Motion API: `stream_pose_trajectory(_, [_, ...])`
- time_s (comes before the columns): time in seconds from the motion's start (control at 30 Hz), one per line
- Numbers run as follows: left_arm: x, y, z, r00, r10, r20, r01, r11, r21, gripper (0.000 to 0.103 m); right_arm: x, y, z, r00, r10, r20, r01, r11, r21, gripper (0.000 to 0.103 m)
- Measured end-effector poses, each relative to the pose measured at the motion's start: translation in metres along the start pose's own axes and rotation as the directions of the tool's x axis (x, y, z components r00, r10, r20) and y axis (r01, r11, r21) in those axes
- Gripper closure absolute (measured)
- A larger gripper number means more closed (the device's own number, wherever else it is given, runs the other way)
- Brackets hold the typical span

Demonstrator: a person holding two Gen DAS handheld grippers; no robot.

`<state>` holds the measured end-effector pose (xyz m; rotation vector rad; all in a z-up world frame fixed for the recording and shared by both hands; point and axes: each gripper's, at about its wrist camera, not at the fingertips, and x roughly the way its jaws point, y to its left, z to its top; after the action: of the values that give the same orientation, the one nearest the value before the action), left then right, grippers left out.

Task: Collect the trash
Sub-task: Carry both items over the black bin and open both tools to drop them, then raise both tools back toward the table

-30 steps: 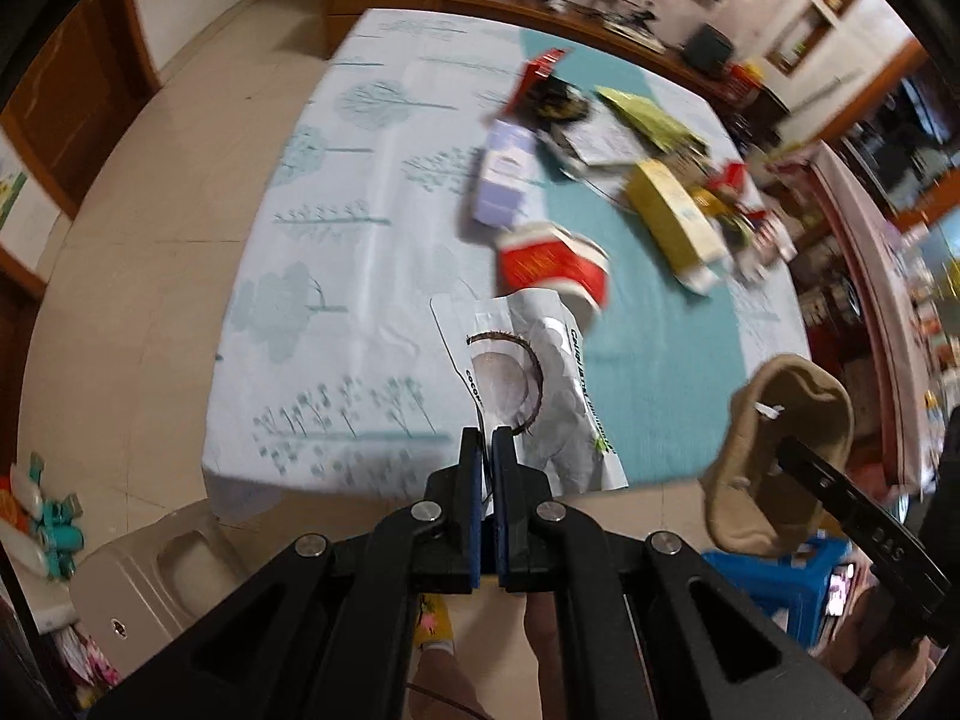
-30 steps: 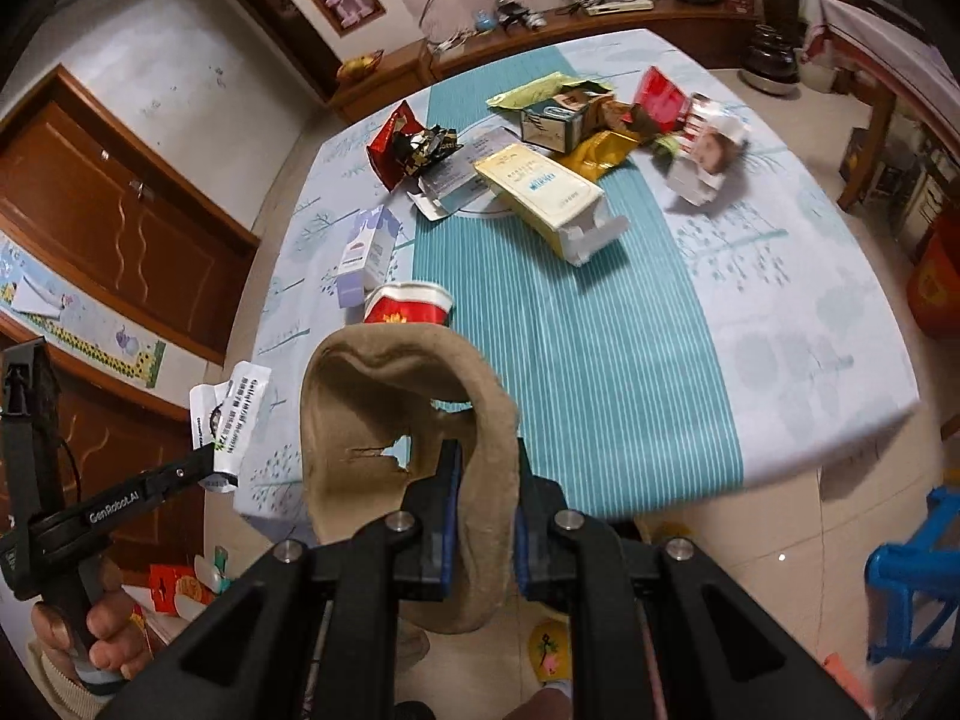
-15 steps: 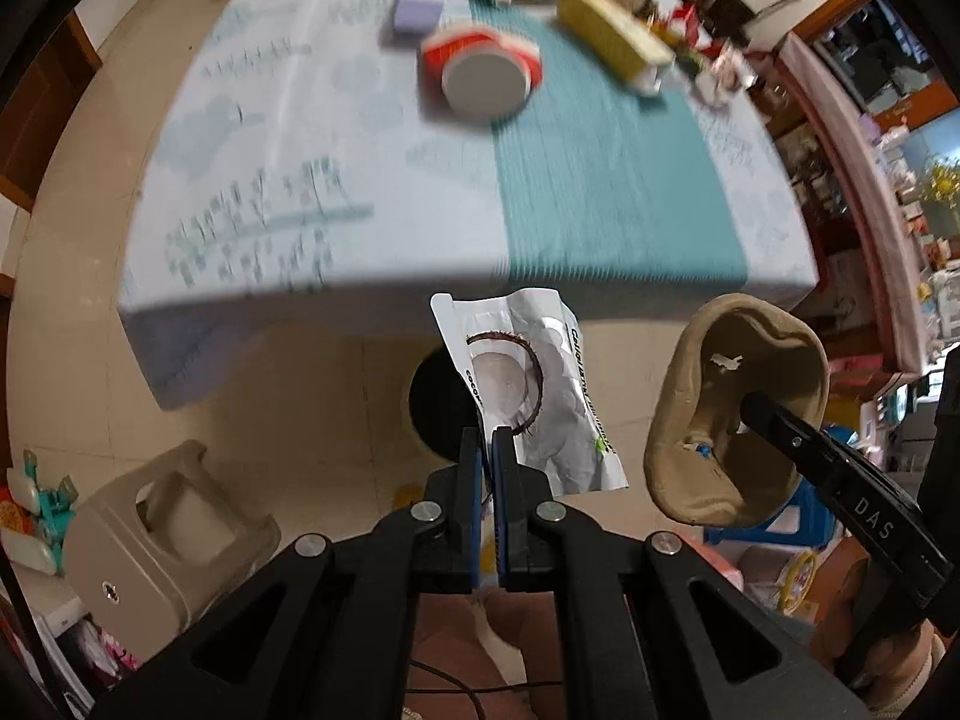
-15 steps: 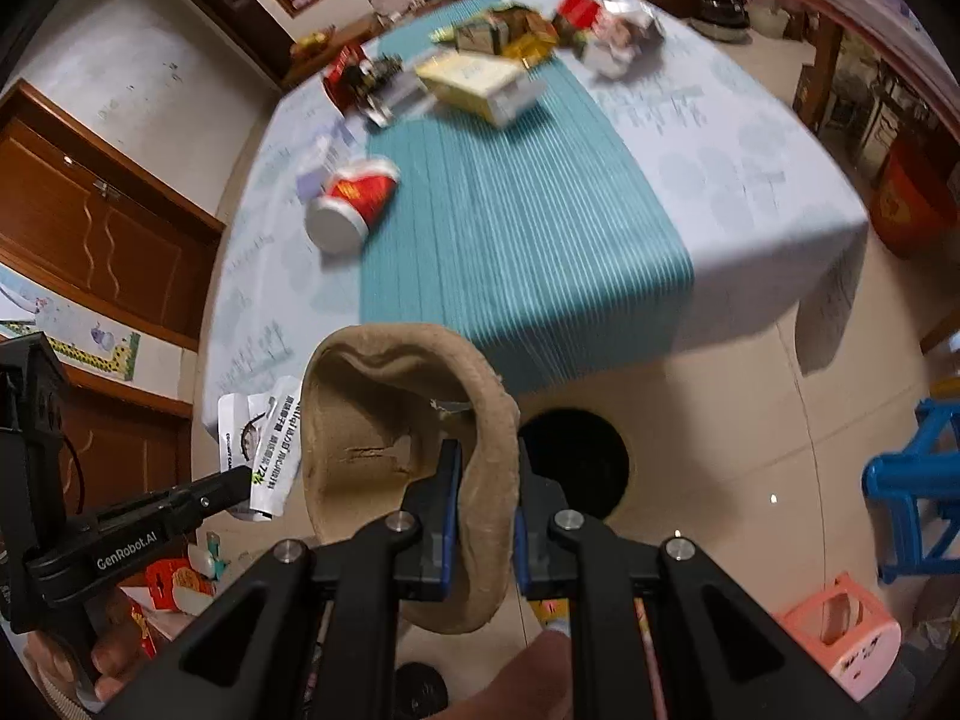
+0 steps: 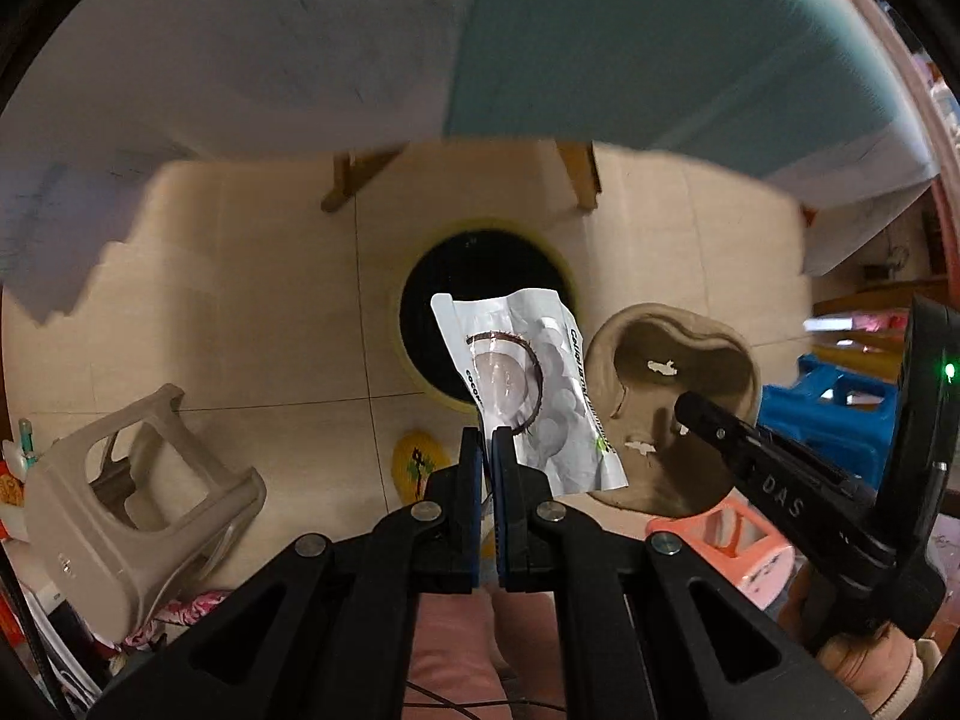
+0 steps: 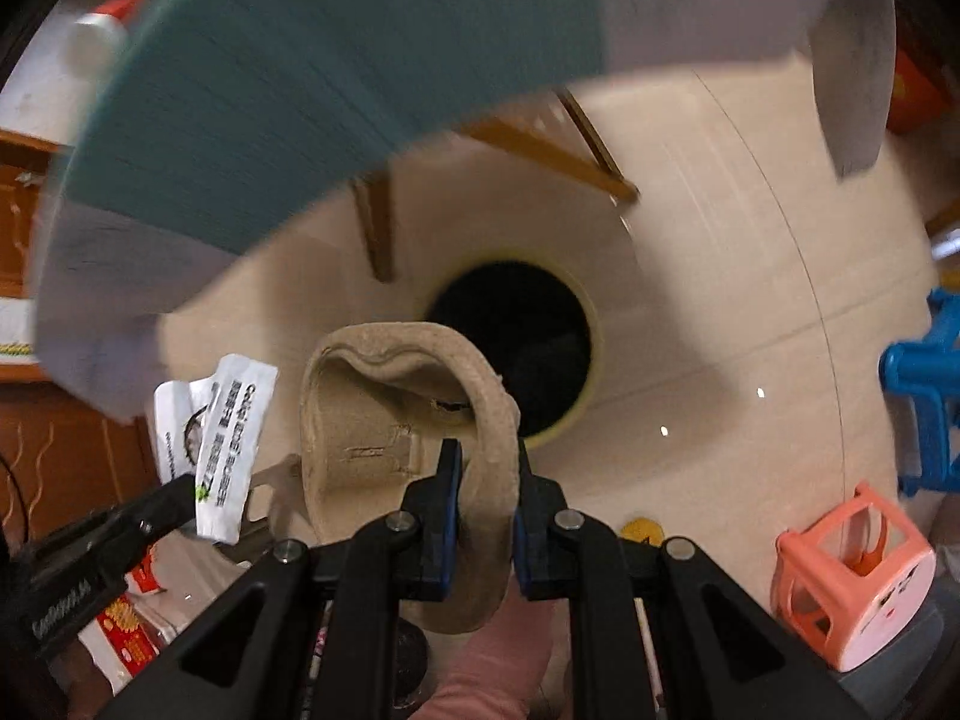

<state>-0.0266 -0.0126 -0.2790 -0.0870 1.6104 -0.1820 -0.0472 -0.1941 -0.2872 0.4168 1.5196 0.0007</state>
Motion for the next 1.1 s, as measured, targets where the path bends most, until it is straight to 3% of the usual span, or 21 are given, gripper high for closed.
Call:
stream_pose_trajectory(0.3, [0.12, 0.01, 0.023, 1.0, 0.01, -0.026, -0.012, 0.999, -0.05, 0.102, 0.109, -0.035, 0.015, 0.996, -0.084, -0.027, 0.085, 0.995, 0.046, 0.089])
stream_pose_trajectory(0.5, [0.165, 0.017, 0.039, 0.999, 0.017, -0.038, -0.019, 0.998, -0.057, 0.101, 0.153, -0.039, 0.025, 0.994, -0.108, -0.033, 0.11, 0.991, 0.071, 0.089])
stream_pose_trajectory(0.6, [0.178, 0.017, 0.047, 0.999, 0.039, -0.035, -0.041, 0.998, -0.05, 0.091, 0.164, -0.037, 0.028, 0.993, -0.108, -0.04, 0.111, 0.99, 0.081, 0.088])
stream_pose_trajectory(0.67, [0.18, 0.019, 0.051, 0.998, 0.047, -0.034, -0.049, 0.997, -0.063, 0.065, 0.17, -0.037, 0.033, 0.993, -0.106, -0.041, 0.109, 0.991, 0.076, 0.088])
stream_pose_trajectory(0.73, [0.178, 0.022, 0.055, 0.999, 0.04, -0.021, -0.041, 0.996, -0.082, 0.045, 0.168, -0.037, 0.034, 0.995, -0.099, -0.033, 0.101, 0.992, 0.072, 0.088])
stream_pose_trajectory(0.77, [0.174, 0.023, 0.056, 0.999, 0.037, -0.006, -0.037, 0.995, -0.092, 0.041, 0.166, -0.037, 0.033, 0.995, -0.097, -0.029, 0.099, 0.992, 0.072, 0.087])
stream_pose_trajectory(0.9, [0.169, 0.034, 0.057, 0.999, 0.042, 0.012, -0.04, 0.993, -0.109, 0.039, 0.164, -0.041, 0.033, 0.997, -0.082, -0.014, 0.083, 0.993, 0.079, 0.073])
stream_pose_trajectory(1.1, [0.159, 0.043, 0.05, 0.998, 0.062, 0.034, -0.057, 0.99, -0.125, 0.039, 0.159, -0.046, 0.035, 0.998, -0.07, 0.002, 0.07, 0.994, 0.079, 0.073])
